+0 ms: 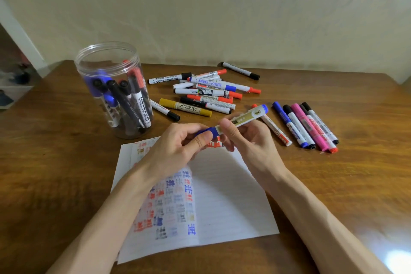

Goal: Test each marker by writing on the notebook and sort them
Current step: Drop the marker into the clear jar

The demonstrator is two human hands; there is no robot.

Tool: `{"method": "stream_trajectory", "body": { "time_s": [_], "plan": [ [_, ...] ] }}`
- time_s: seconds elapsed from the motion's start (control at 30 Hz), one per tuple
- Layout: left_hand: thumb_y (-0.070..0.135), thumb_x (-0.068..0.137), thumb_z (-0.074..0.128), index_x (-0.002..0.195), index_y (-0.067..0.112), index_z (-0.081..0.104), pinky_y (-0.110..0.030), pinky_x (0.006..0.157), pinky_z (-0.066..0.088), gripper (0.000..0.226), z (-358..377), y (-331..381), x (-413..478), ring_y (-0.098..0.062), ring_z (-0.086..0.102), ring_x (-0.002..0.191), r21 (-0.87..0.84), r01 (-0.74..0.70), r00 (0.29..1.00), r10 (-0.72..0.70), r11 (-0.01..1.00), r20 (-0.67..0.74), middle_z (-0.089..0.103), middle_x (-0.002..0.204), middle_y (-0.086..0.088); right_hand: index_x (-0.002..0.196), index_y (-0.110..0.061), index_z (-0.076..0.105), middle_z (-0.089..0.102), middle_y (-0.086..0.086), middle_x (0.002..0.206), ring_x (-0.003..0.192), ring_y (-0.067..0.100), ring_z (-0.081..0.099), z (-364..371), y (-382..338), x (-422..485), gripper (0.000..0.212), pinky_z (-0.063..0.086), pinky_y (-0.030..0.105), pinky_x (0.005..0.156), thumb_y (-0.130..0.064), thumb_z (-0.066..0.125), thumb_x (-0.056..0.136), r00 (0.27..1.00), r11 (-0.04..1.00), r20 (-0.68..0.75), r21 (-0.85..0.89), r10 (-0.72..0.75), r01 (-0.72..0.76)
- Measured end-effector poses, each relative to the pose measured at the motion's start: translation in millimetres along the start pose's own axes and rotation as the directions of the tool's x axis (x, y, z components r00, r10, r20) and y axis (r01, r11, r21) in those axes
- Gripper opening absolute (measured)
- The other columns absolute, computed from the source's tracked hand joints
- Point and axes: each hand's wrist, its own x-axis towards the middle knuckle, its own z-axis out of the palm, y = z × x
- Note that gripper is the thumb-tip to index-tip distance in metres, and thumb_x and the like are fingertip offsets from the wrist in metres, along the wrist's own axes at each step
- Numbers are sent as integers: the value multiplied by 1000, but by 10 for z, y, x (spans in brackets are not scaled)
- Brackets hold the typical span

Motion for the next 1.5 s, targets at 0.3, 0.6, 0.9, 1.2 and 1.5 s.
{"method": "stream_trajectory", "body": {
  "time_s": [0.3,0.6,0.9,1.2,1.5],
  "plan": [
    [41,103,53,113,23,71,-39,69,56,27,129,-79,-9,-13,68,84,410,-123,975,187,904,-120,71,87,11,78,-12,68,63,-1,62,54,12,52,101,11,-9,38,43,23,55,-43,68,100,983,996,-159,-2,89,-91],
    [43,98,56,115,31,74,-40,78,56,27,25,54,-17,-21,69,91,109,-33,999,37,994,-33,76,95,-1,87,-10,72,68,-3,68,60,9,59,-7,-68,-26,31,47,23,58,-38,66,101,998,995,-44,-92,-36,32],
    [33,100,60,115,30,73,-24,65,55,20,46,34,4,-17,71,85,115,-92,990,104,989,-96,77,91,3,84,-15,70,65,-2,69,63,13,57,24,-54,-14,31,47,29,63,-41,67,100,997,1000,-74,-1,-3,3],
    [45,103,51,112,31,69,-43,68,54,25,101,-65,7,-17,66,80,310,-103,991,126,945,-53,69,81,9,84,-5,74,67,-1,65,57,9,56,45,14,-13,40,44,20,55,-41,66,100,991,998,-125,-43,42,-47],
    [33,103,54,108,16,71,-14,63,46,24,-403,-160,-112,-1,61,65,52,27,976,-15,998,-217,63,69,21,72,-8,62,56,4,63,57,19,45,-385,-20,81,45,39,33,58,-43,68,100,941,999,-336,-1,40,-42]
  ]
}}
